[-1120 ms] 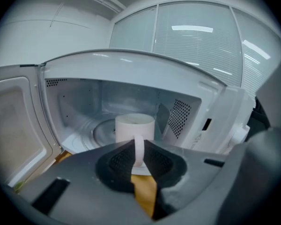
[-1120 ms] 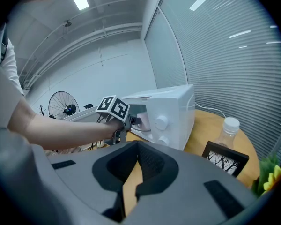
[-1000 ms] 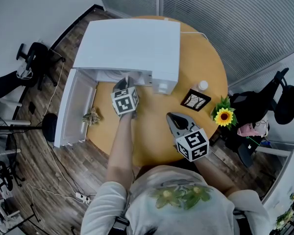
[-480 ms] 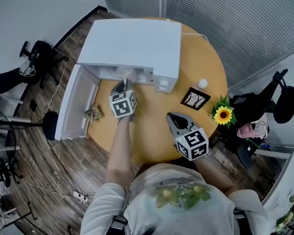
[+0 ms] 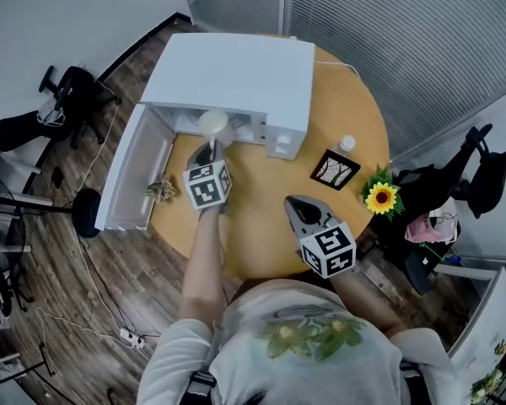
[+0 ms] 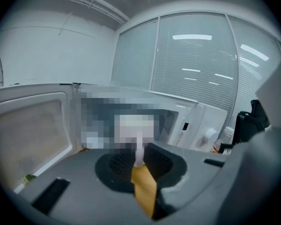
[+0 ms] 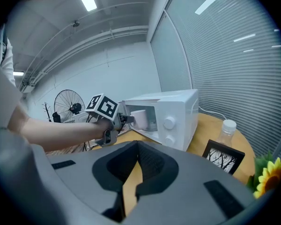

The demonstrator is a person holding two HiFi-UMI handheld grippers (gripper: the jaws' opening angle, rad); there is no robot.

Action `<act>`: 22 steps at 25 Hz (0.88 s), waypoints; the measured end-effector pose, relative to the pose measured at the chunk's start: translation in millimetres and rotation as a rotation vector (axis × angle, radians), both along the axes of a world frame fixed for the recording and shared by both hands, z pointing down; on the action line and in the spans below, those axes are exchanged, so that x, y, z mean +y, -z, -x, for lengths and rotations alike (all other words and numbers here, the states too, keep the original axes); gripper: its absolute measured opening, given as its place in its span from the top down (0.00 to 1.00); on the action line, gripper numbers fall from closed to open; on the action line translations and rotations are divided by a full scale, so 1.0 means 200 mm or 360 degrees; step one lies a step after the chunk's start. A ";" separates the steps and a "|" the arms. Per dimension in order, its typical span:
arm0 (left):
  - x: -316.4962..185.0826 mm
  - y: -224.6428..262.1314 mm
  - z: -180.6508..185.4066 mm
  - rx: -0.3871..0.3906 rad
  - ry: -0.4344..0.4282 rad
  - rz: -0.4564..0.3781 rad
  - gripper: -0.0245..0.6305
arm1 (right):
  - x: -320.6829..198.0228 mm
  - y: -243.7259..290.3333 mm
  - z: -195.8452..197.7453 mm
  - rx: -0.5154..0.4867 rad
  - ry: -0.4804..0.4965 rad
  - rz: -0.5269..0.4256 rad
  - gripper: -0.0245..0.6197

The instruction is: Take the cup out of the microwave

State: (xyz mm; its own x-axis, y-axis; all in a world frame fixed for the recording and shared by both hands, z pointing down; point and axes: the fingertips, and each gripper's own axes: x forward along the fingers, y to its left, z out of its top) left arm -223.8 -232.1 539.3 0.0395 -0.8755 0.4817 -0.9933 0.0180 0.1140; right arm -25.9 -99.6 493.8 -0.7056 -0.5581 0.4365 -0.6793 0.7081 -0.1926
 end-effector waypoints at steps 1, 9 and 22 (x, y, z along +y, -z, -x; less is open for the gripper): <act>0.01 0.01 0.01 0.0001 0.0004 -0.0004 0.88 | 0.01 0.00 0.00 0.0001 0.0004 -0.0002 0.94; 0.15 0.05 0.03 -0.0017 0.0013 -0.0045 0.88 | 0.07 0.03 0.04 0.0001 0.0052 -0.0020 0.94; 0.38 0.19 0.01 -0.0038 -0.0014 -0.0151 0.88 | 0.14 0.05 0.07 0.0005 0.0108 -0.0039 0.94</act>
State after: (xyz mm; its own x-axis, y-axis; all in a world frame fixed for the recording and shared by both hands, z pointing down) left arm -225.1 -155.4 500.3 0.0368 -0.9168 0.3977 -0.9958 -0.0003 0.0914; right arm -40.0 -72.1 484.2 -0.7409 -0.5195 0.4257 -0.6300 0.7571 -0.1727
